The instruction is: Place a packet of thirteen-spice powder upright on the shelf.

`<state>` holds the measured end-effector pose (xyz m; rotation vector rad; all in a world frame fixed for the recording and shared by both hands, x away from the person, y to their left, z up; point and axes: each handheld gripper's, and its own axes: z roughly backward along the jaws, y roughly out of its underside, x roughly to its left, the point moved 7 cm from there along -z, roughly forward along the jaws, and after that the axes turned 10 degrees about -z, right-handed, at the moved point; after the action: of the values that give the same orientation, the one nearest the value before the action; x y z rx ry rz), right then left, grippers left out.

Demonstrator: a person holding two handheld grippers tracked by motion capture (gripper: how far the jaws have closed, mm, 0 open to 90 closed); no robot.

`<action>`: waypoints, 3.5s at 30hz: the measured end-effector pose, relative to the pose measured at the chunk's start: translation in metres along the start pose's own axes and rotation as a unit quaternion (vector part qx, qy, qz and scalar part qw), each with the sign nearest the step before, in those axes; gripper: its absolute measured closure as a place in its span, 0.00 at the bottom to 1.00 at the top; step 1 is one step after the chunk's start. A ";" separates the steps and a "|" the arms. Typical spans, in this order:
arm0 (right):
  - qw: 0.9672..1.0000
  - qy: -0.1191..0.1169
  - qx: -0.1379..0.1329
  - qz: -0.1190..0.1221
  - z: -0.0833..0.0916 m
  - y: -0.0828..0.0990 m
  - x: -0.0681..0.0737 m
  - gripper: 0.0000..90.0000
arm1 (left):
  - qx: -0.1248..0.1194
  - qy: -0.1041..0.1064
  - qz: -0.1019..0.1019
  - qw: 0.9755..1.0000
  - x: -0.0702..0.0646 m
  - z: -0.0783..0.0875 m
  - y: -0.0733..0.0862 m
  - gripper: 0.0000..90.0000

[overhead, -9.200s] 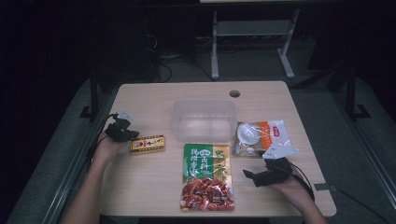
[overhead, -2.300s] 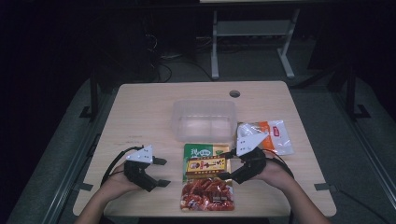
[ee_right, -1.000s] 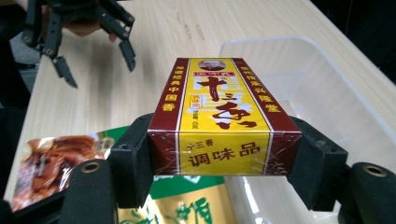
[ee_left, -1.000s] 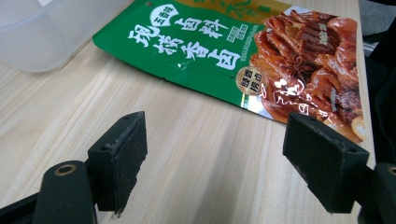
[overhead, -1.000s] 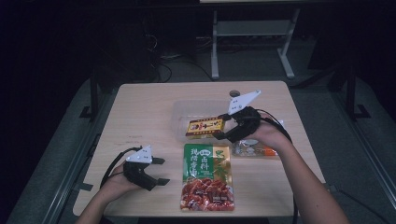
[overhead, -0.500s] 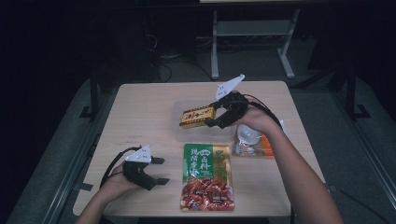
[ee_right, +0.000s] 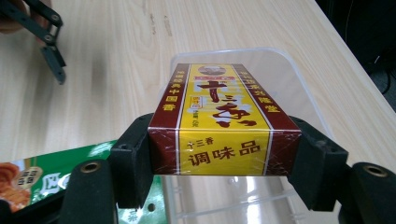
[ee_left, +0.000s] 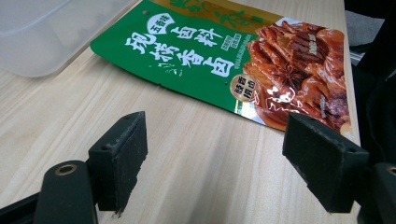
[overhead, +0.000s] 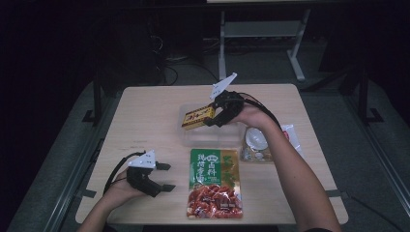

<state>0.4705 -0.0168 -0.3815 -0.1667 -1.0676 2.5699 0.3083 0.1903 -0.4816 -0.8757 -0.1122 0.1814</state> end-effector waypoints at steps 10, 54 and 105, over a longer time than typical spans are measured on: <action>1.000 0.005 -0.002 0.000 -0.014 -0.004 -0.006 0.35 | 0.000 0.005 -0.002 1.000 -0.001 0.001 0.000 0.24; 1.000 -0.006 -0.013 0.002 -0.046 -0.043 -0.013 0.35 | -0.001 0.007 -0.002 1.000 -0.002 0.002 0.000 0.24; 0.999 -0.021 0.008 -0.023 -0.102 -0.049 -0.011 0.25 | 0.005 0.024 0.000 1.000 -0.007 -0.004 0.001 0.24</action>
<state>0.5188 0.0786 -0.4196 -0.0842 -1.0527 2.5503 0.3016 0.1862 -0.4854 -0.8696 -0.0667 0.1614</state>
